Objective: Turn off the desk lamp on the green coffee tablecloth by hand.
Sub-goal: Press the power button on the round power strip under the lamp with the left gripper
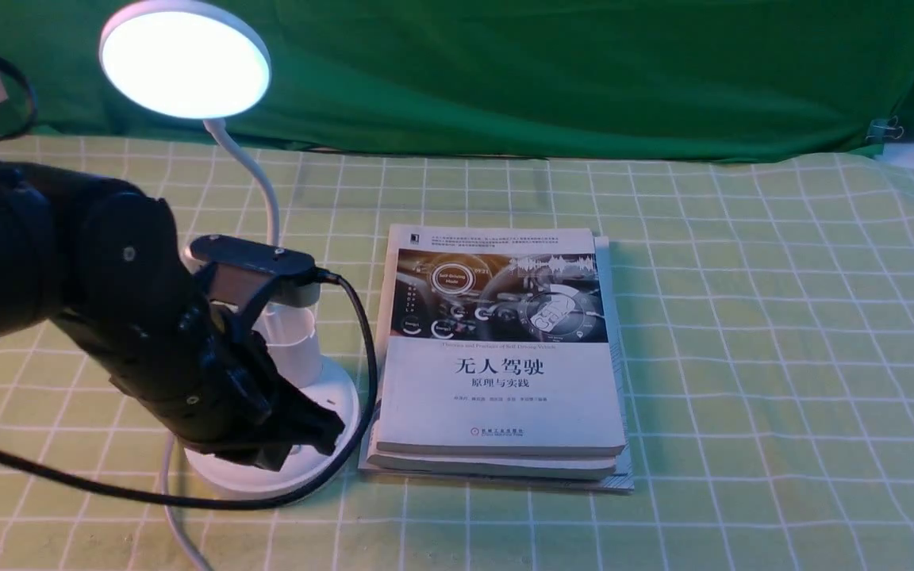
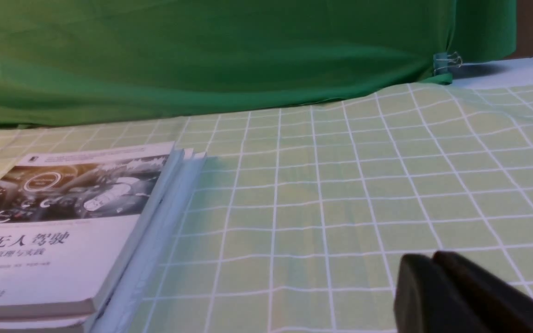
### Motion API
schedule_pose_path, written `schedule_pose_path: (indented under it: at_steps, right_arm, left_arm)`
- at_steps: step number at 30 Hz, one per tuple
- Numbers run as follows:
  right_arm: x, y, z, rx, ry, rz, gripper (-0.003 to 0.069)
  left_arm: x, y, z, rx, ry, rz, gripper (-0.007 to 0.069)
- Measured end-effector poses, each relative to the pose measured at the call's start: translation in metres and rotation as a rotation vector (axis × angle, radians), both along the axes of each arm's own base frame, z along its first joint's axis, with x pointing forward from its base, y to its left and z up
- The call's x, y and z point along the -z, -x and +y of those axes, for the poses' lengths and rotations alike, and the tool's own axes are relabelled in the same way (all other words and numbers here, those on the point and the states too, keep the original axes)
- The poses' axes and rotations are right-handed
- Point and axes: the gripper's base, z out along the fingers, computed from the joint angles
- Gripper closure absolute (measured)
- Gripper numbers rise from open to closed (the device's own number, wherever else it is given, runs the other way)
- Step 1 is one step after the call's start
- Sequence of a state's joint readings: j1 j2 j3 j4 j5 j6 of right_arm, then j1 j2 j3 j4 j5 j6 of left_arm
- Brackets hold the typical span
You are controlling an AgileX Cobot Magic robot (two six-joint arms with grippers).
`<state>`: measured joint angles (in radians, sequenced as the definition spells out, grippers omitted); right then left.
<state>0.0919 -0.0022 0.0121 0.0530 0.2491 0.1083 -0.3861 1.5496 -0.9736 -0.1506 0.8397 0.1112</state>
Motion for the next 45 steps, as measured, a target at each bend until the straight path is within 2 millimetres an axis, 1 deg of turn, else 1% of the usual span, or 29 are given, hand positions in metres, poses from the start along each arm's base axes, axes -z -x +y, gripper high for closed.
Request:
schedule_pose_path:
  at_steps: [1, 2, 5, 10, 20, 26, 28, 31, 34, 36, 37, 39, 40, 41, 43, 45]
  right_arm:
    - [0.0, 0.0, 0.0, 0.0, 0.0, 0.0, 0.063]
    - [0.0, 0.0, 0.0, 0.0, 0.0, 0.0, 0.063]
    - [0.0, 0.0, 0.0, 0.0, 0.0, 0.0, 0.063]
    - [0.0, 0.0, 0.0, 0.0, 0.001, 0.0, 0.063]
    - [0.0, 0.0, 0.0, 0.0, 0.001, 0.0, 0.063]
    - [0.0, 0.0, 0.0, 0.0, 0.001, 0.0, 0.063]
    - [0.0, 0.0, 0.0, 0.0, 0.001, 0.0, 0.063]
    - [0.0, 0.0, 0.0, 0.0, 0.001, 0.0, 0.063]
    - [0.0, 0.0, 0.0, 0.0, 0.0, 0.0, 0.063]
    - [0.0, 0.0, 0.0, 0.0, 0.0, 0.0, 0.063]
    - [0.0, 0.0, 0.0, 0.0, 0.0, 0.0, 0.063]
    - [0.0, 0.0, 0.0, 0.0, 0.001, 0.0, 0.063]
    - [0.0, 0.0, 0.0, 0.0, -0.001, 0.0, 0.063]
    - [0.0, 0.0, 0.0, 0.0, 0.001, 0.0, 0.063]
    - [0.0, 0.0, 0.0, 0.0, 0.001, 0.0, 0.063]
    - [0.0, 0.0, 0.0, 0.0, 0.0, 0.0, 0.063]
  left_arm:
    - [-0.001, -0.001, 0.0, -0.001, 0.0, -0.003, 0.0619]
    - [0.006, -0.009, -0.001, -0.001, -0.016, 0.008, 0.0619]
    - [0.017, -0.022, -0.003, 0.01, -0.047, 0.017, 0.0619]
    - [0.026, -0.035, -0.008, 0.011, -0.054, 0.021, 0.0619]
    - [0.038, -0.041, -0.01, 0.008, -0.071, 0.058, 0.0619]
    - [0.035, -0.041, -0.01, 0.009, -0.07, 0.049, 0.0619]
    - [0.028, -0.038, -0.008, 0.007, -0.062, 0.03, 0.0619]
    - [0.011, -0.028, -0.005, 0.001, -0.041, -0.008, 0.0619]
    - [-0.012, -0.007, 0.002, -0.013, 0.008, -0.071, 0.0619]
    - [-0.022, 0.01, 0.008, -0.024, 0.04, -0.117, 0.0619]
    - [-0.026, 0.013, 0.009, -0.025, 0.047, -0.136, 0.0619]
    - [-0.033, 0.038, 0.019, -0.039, 0.084, -0.212, 0.0619]
    - [-0.034, 0.04, 0.019, -0.04, 0.086, -0.218, 0.0619]
    - [-0.038, 0.049, 0.023, -0.045, 0.105, -0.258, 0.0619]
    - [-0.039, 0.053, 0.025, -0.053, 0.11, -0.265, 0.0619]
    - [-0.038, 0.052, 0.025, -0.054, 0.107, -0.259, 0.0619]
